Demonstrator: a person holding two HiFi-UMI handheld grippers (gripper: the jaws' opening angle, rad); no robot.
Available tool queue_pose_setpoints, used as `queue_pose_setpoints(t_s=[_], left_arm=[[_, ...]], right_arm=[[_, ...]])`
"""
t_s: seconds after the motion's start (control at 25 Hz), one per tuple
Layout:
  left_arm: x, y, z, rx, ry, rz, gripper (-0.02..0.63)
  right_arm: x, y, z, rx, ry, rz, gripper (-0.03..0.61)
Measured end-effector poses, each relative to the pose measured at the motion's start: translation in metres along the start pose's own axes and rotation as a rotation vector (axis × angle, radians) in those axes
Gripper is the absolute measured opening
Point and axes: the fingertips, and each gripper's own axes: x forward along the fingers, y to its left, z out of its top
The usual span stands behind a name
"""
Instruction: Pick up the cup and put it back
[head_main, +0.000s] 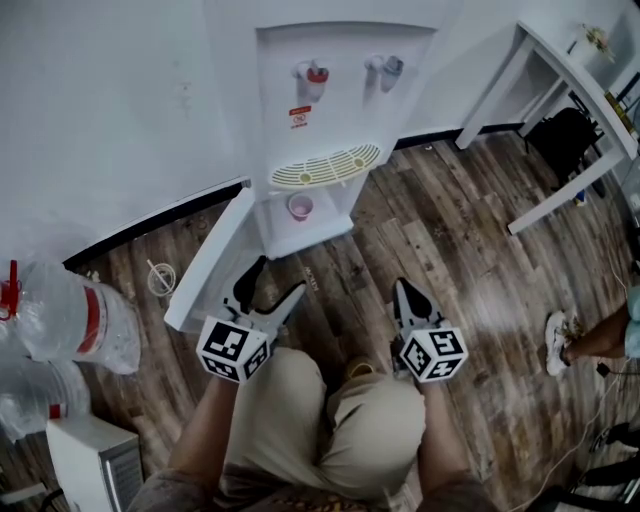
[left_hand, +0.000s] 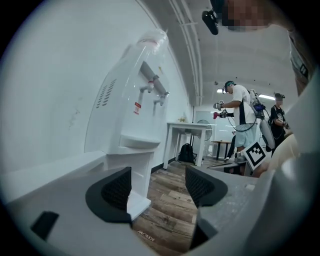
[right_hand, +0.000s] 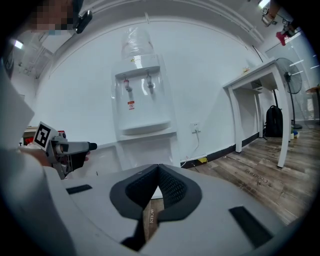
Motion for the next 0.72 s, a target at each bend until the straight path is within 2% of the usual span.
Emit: queue_pose_setpoints(t_s=[0.12,0.2,0.32,0.56,0.72], left_arm=[[0.000,0.007,-0.007,0.004,0.010,0.022,0.307],[-0.001,0.008,-0.011,0.016,0.015,0.032,0.197],[0.002,0.008,-0.015,0.025,0.025,0.038,0.102],[0.010,0.008,-0.024,0.023,0.054,0.030,0.008],[0.019,0.001,-0.024,0.020,0.071,-0.009,0.003]], right_arm=[[-0.001,-0.003,0.001,0.003,-0.006,-0.004,0.002],[-0.002,-0.005,0.000,0.010,-0.006,-0.007,0.002],[-0.004,-0.008,0.001,0.015,-0.011,-0.007,0.002],[0.000,-0.011,-0.001,0.029,-0.017,0.002,0.002],[0.002,-0.010,0.004,0.016,-0.019,0.014,0.002]])
